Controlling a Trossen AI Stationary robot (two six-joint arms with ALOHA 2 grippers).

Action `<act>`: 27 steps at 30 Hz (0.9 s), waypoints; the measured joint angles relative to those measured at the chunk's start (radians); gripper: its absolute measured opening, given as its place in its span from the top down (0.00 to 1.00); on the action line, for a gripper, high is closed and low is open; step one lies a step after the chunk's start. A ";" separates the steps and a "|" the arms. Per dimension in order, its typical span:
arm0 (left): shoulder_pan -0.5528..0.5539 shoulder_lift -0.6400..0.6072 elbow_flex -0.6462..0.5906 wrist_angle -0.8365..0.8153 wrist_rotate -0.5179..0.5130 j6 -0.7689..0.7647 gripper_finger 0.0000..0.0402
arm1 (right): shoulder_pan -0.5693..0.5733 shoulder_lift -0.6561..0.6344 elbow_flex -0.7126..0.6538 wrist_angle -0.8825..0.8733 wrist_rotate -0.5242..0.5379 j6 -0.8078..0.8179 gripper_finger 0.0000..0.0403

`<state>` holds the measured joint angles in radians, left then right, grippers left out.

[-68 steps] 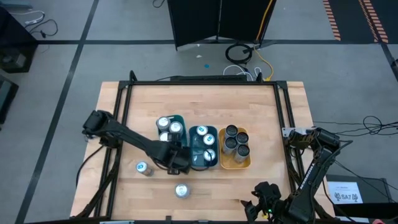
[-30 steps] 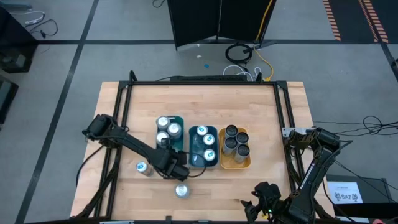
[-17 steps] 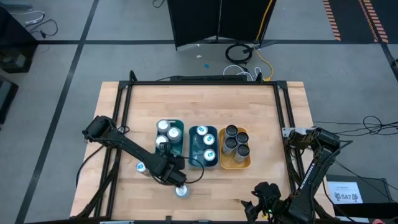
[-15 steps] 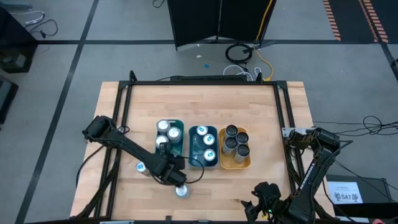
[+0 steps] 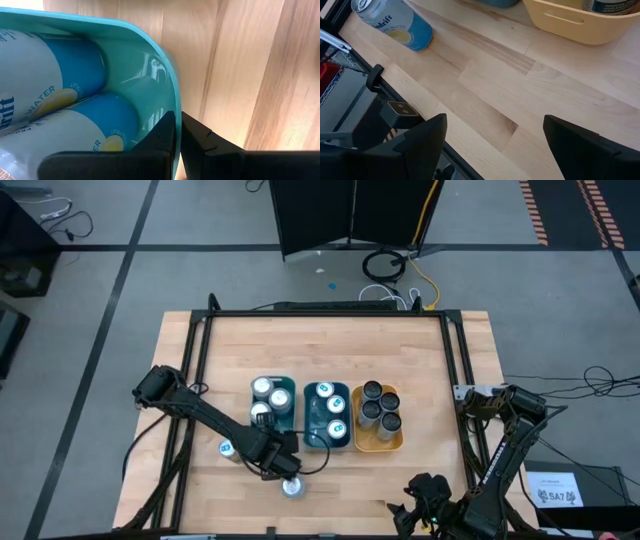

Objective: Sort soda cans
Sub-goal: Adjust the green bin

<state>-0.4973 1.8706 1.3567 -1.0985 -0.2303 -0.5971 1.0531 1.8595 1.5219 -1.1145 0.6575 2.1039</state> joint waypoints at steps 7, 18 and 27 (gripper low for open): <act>0.000 0.002 -0.001 0.031 0.014 -0.001 0.94 | 0.000 0.000 0.000 -0.001 0.000 -0.004 0.20; 0.012 0.003 0.013 0.045 0.023 0.012 0.94 | 0.000 0.000 0.000 0.000 0.000 -0.004 0.20; 0.011 0.004 0.016 -0.025 0.044 0.027 0.94 | 0.000 0.000 0.000 0.005 0.000 -0.004 0.20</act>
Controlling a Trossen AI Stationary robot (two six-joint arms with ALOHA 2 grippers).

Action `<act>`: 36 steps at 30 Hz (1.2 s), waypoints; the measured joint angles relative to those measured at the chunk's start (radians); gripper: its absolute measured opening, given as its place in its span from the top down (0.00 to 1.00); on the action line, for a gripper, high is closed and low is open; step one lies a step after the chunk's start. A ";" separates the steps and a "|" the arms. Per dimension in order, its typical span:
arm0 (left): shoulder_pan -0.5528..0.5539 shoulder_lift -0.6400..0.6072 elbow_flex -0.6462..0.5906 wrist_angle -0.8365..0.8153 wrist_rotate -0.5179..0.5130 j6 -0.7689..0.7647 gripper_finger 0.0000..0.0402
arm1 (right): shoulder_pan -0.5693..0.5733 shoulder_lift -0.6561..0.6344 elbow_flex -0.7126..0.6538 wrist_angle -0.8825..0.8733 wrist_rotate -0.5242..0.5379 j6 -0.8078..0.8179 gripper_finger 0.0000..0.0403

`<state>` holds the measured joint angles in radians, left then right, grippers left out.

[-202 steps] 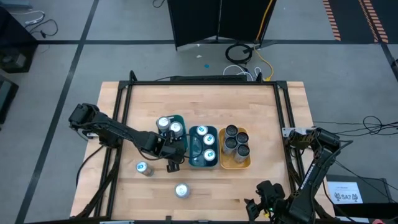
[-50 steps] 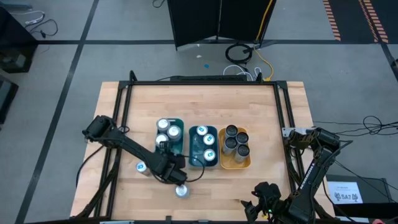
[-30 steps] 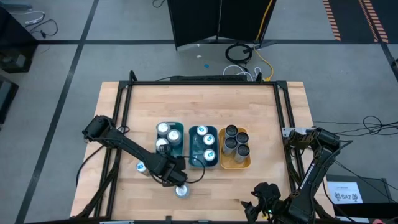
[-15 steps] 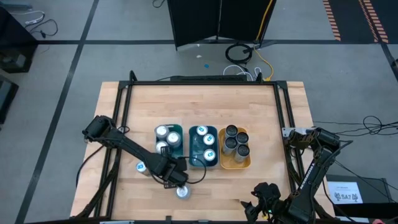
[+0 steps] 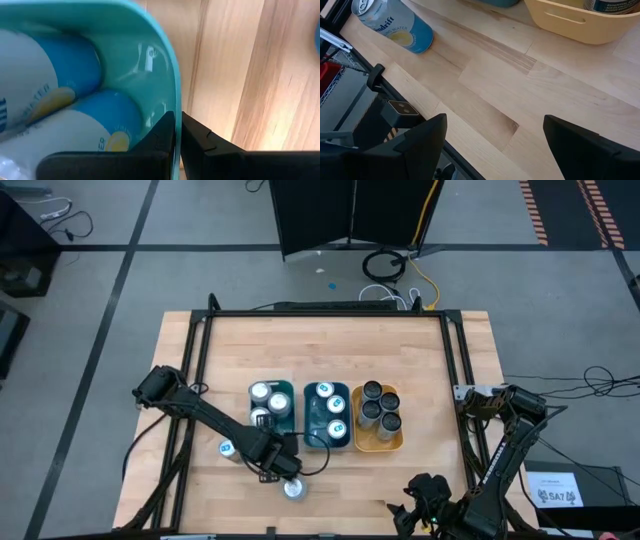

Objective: Sort soda cans
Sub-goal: Adjust the green bin, then put the blue soda can into the blue bin

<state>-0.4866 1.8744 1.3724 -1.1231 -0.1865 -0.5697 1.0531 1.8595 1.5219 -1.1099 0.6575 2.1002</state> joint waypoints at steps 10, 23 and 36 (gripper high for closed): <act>0.001 0.000 0.000 -0.049 0.013 0.000 0.78 | 0.000 0.000 0.000 0.000 0.000 0.000 0.20; 0.002 -0.004 0.052 -0.082 -0.002 0.021 0.75 | 0.000 0.000 0.000 0.007 0.000 0.000 0.20; 0.002 -0.005 0.233 -0.255 -0.013 0.082 0.75 | 0.000 0.000 0.000 0.012 -0.003 0.011 0.20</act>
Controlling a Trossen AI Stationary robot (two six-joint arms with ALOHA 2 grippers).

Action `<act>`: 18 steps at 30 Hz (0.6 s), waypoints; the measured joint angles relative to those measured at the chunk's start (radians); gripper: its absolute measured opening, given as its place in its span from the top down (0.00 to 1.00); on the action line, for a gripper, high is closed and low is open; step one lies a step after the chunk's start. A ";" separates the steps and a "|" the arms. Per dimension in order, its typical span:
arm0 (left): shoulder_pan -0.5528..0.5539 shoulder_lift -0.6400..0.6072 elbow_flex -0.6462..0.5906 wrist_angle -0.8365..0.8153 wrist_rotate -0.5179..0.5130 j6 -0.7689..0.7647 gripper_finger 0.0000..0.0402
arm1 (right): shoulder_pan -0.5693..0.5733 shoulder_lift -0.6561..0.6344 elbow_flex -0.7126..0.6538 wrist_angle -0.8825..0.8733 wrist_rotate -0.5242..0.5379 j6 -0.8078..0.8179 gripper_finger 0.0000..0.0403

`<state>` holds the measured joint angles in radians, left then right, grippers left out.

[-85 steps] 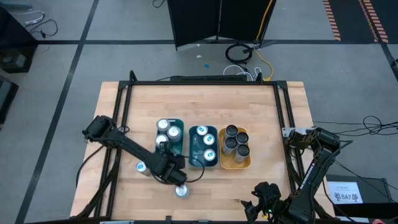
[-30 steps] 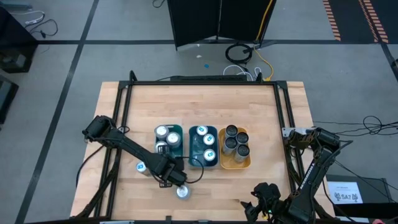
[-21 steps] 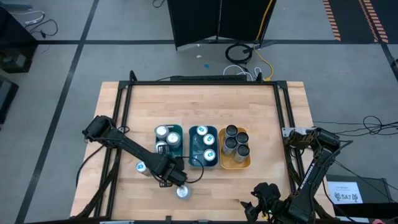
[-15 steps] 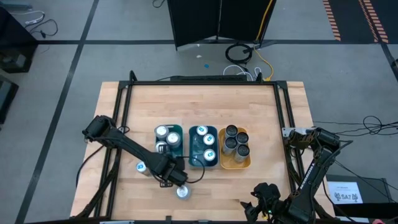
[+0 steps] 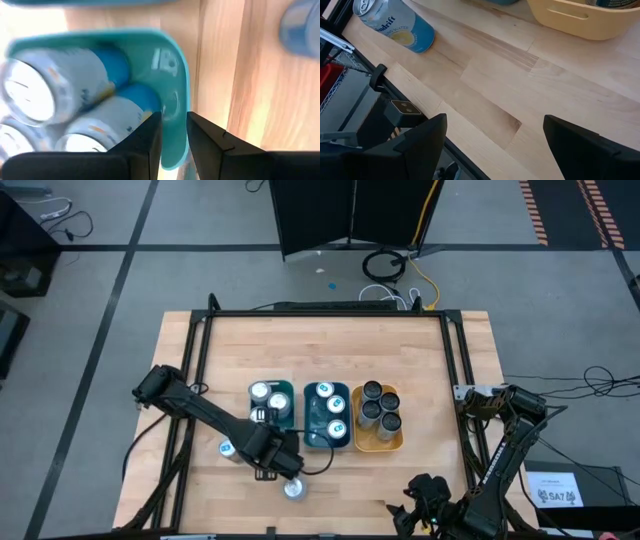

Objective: Sort soda cans
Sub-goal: Put the blue soda can into the blue bin

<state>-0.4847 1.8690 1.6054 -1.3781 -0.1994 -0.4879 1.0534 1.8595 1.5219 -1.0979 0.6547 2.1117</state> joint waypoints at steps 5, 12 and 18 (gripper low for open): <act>0.000 -0.007 0.100 -0.013 -0.093 0.033 0.75 | 0.000 0.000 0.000 0.012 -0.006 0.018 0.20; 0.000 -0.058 0.195 -0.017 -0.198 0.057 0.75 | 0.000 0.000 0.000 0.025 -0.006 0.019 0.20; 0.002 -0.164 0.197 -0.005 -0.199 0.101 0.75 | 0.000 0.000 0.000 0.024 -0.006 0.017 0.20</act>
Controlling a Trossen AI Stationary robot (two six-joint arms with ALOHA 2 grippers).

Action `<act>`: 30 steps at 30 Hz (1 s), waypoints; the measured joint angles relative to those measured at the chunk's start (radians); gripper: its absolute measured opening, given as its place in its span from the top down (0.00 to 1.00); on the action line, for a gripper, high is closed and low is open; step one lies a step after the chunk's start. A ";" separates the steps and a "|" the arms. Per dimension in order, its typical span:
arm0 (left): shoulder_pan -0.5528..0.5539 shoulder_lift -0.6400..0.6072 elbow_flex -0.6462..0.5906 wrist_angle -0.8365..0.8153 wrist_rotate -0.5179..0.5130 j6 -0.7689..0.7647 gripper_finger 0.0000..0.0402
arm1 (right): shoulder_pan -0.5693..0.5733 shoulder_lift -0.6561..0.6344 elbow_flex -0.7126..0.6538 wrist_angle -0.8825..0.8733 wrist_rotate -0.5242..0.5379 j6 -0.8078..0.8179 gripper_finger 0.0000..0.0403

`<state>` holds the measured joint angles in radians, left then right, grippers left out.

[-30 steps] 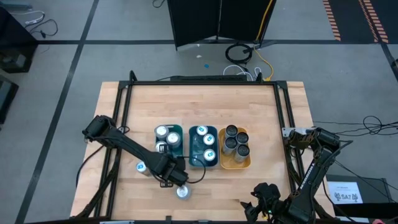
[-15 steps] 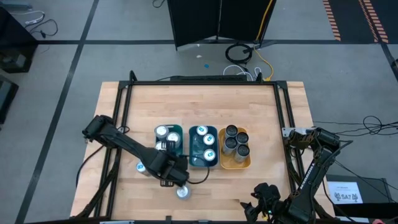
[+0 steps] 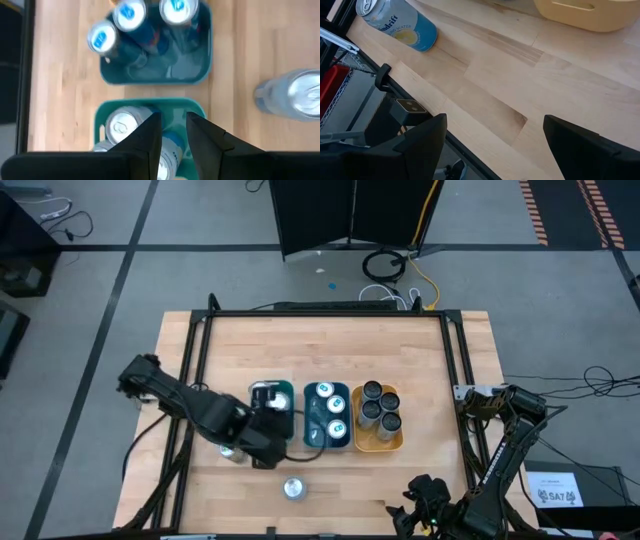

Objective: Sort soda cans
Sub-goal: Put the blue soda can into the blue bin

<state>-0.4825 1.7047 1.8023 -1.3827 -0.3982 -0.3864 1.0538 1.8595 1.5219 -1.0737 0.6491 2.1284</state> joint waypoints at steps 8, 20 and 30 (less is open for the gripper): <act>0.007 -0.110 0.000 0.114 -0.004 0.152 0.75 | 0.000 0.000 0.000 0.017 -0.013 -0.001 0.20; 0.092 -0.150 -0.050 0.103 0.036 0.327 0.75 | -0.001 0.000 0.000 0.049 -0.083 -0.012 0.20; 0.156 -0.209 -0.155 0.163 0.131 0.365 0.75 | -0.001 0.000 0.000 0.053 -0.075 -0.001 0.20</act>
<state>-0.3268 1.4960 1.6475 -1.2199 -0.2669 -0.0211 1.0531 1.8599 1.5219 -1.0207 0.5739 2.1277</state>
